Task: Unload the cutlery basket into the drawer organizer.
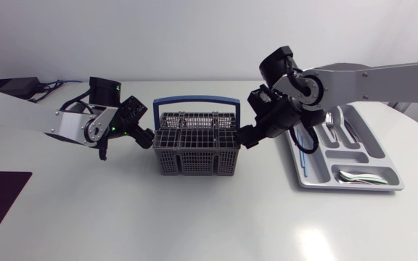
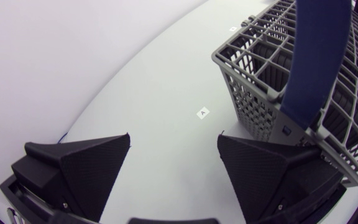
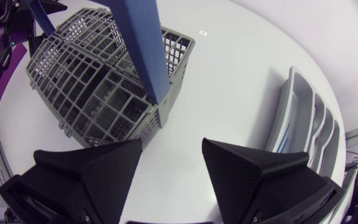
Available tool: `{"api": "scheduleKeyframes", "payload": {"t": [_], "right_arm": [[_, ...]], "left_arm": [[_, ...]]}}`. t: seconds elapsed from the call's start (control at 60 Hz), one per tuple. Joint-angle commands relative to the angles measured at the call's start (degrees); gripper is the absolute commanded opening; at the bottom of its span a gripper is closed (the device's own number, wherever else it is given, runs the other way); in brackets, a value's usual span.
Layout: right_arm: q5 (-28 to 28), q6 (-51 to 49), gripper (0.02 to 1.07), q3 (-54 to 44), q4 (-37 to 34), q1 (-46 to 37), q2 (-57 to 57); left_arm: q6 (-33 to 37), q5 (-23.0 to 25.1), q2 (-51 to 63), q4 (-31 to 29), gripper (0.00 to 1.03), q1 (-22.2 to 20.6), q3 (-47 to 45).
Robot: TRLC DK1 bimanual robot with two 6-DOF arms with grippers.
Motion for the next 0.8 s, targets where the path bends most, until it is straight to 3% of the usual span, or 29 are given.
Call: {"api": "scheduleKeyframes", "payload": {"t": [0.0,0.433,0.633,0.783], "right_arm": [[-1.32,1.33,0.74,-1.60,1.42,2.34,-0.24],[3.34,0.98,0.75,-2.31,3.36,0.23,-0.24],[6.33,-0.08,0.90,-3.89,4.32,-1.79,-2.62],[6.33,-0.60,0.95,-5.56,4.24,-2.32,-5.43]], "left_arm": [[-0.99,1.81,-0.45,1.30,0.98,-0.67,0.59],[-0.73,1.72,-1.86,1.47,0.98,-0.15,-1.17],[-0.64,1.81,-4.84,1.21,0.98,3.55,-1.78],[-0.64,2.07,-8.89,0.86,0.98,6.01,-3.28]]}}
